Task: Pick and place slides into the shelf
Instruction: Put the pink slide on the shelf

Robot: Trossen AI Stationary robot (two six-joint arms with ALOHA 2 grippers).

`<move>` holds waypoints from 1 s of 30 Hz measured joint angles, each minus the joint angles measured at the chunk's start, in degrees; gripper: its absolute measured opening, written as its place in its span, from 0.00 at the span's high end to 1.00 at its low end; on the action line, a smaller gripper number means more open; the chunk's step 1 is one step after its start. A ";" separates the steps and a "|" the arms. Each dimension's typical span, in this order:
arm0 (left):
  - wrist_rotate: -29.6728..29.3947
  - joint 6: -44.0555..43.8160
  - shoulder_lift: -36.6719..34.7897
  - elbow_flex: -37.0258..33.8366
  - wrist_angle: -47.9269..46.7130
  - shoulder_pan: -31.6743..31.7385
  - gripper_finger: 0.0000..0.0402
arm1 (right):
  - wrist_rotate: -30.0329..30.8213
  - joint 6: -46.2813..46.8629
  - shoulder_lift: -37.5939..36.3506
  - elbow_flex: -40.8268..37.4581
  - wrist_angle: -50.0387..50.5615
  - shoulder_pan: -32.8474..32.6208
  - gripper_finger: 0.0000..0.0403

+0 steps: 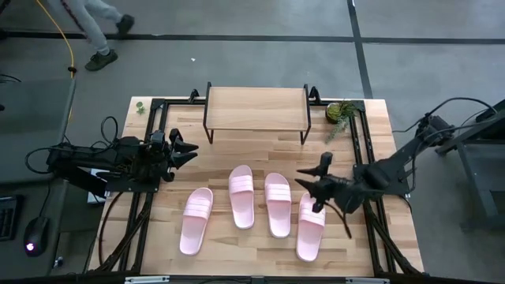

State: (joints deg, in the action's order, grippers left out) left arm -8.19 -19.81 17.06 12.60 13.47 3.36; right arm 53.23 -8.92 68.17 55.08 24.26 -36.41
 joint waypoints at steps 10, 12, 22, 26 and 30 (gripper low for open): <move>-1.53 0.02 0.00 0.00 0.03 0.00 0.68 | 4.61 12.22 7.08 5.07 13.31 -2.69 0.68; -1.98 0.02 0.00 0.00 0.03 0.00 0.68 | 4.62 16.45 8.23 6.40 17.22 -2.79 0.68; -2.99 0.04 -0.01 0.00 0.07 0.00 0.68 | -0.48 30.51 12.78 9.01 28.20 -2.79 0.68; -2.99 0.04 -0.02 0.00 0.07 0.00 0.68 | -3.34 33.88 14.26 9.01 29.64 -2.76 0.68; -2.99 0.04 -0.02 0.00 0.07 0.00 0.68 | -6.51 36.43 14.70 9.01 29.89 -2.76 0.68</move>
State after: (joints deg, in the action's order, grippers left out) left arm -11.18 -19.77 17.04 12.60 13.54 3.36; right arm 46.72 27.51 82.87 64.10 54.15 -39.18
